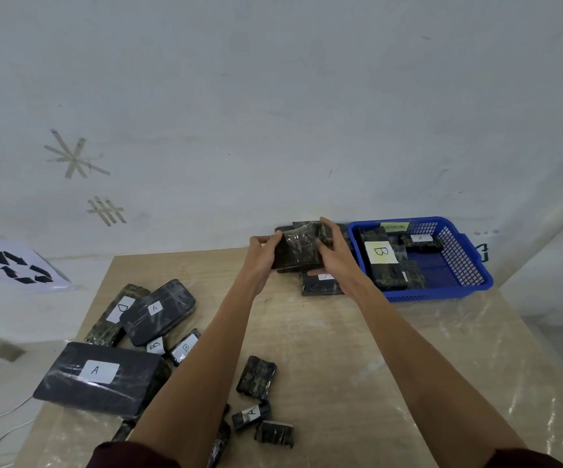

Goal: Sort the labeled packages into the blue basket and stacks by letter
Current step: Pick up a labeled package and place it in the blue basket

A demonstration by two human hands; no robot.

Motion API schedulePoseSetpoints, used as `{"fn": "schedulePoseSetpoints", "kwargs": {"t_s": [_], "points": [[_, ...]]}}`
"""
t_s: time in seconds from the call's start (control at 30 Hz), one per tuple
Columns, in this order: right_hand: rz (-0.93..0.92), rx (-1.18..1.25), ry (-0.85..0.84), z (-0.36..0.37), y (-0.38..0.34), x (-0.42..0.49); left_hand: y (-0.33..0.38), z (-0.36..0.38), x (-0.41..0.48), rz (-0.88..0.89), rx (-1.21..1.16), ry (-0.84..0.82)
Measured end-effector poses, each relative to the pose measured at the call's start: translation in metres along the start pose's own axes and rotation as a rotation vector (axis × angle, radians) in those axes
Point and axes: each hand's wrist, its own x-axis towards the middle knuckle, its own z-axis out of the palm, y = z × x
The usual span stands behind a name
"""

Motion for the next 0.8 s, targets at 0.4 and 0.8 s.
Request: {"fn": "schedulePoseSetpoints", "kwargs": {"t_s": [0.4,0.8], "points": [[0.328,0.010,0.053,-0.003,0.000,0.006,0.001,-0.023,-0.002,0.054,0.211,-0.250],[0.439,0.305,0.070,-0.004,0.021,-0.005,0.003,-0.032,0.010,0.126,0.197,-0.383]]}}
